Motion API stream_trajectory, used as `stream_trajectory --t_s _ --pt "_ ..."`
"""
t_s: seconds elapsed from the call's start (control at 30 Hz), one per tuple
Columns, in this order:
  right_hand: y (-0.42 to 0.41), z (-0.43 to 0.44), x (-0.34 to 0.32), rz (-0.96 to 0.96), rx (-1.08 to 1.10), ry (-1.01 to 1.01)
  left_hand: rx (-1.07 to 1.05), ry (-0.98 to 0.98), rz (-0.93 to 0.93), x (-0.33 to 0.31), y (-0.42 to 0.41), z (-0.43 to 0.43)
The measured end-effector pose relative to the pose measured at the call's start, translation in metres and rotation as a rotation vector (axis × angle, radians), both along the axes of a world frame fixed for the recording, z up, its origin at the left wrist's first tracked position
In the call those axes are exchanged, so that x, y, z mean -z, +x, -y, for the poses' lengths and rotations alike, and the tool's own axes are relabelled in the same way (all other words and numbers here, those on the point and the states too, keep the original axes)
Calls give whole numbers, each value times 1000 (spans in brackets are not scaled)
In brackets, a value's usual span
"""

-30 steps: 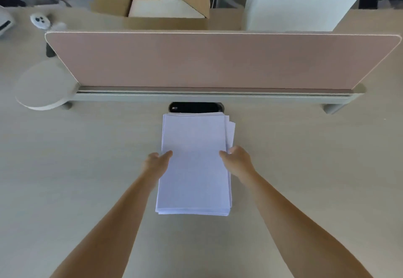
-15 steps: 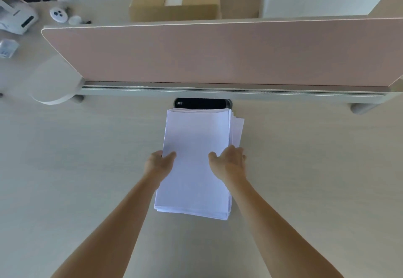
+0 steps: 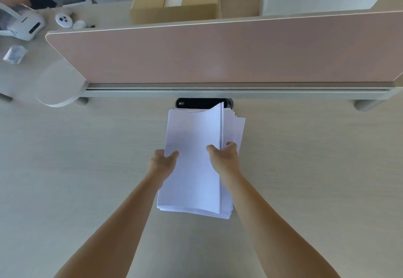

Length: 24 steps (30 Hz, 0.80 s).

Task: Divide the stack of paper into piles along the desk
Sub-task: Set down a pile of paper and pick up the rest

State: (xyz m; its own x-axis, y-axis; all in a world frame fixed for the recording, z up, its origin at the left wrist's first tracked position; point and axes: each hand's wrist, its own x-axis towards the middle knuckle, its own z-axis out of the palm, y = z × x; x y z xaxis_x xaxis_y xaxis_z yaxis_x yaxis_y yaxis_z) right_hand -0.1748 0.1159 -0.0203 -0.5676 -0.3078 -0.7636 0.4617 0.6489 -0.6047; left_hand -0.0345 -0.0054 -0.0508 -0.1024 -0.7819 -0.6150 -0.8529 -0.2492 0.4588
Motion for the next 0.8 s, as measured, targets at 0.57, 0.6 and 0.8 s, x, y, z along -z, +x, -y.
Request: stream_trajectory --t_s 0.57,0.6,0.8 --pt "35 2 -4 -344 -306 264 23 7 33 5 -1 -2" --pt "36 2 -4 -376 -311 255 22 5 34 6 -1 -2" --pt "32 -1 -5 -359 -173 49 41 1 38 6 -4 -5"
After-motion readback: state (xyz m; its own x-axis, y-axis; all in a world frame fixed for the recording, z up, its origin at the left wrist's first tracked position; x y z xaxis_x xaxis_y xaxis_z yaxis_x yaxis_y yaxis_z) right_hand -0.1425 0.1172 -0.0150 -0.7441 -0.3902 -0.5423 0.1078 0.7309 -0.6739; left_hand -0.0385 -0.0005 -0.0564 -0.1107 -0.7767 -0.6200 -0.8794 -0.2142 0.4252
